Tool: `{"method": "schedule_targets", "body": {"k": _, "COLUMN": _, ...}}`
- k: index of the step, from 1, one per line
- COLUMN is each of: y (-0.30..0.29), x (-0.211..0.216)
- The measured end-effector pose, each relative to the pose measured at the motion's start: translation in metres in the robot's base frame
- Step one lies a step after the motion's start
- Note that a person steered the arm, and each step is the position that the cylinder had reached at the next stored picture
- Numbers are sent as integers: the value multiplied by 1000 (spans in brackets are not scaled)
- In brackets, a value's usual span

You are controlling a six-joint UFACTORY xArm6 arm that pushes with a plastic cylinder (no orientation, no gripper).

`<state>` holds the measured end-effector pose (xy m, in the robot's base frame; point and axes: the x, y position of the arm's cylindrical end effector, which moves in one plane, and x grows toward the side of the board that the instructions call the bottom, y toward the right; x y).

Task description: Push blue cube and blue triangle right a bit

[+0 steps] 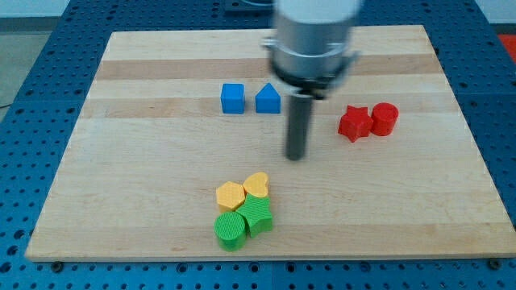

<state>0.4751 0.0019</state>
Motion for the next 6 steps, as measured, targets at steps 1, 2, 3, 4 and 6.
{"method": "schedule_targets", "body": {"k": 1, "y": -89, "x": -25}}
{"method": "schedule_targets", "body": {"k": 2, "y": -160, "x": -57}}
{"method": "schedule_targets", "body": {"k": 3, "y": -177, "x": -87}}
{"method": "schedule_targets", "body": {"k": 4, "y": -120, "x": -92}}
{"method": "schedule_targets", "body": {"k": 6, "y": 27, "x": -93}}
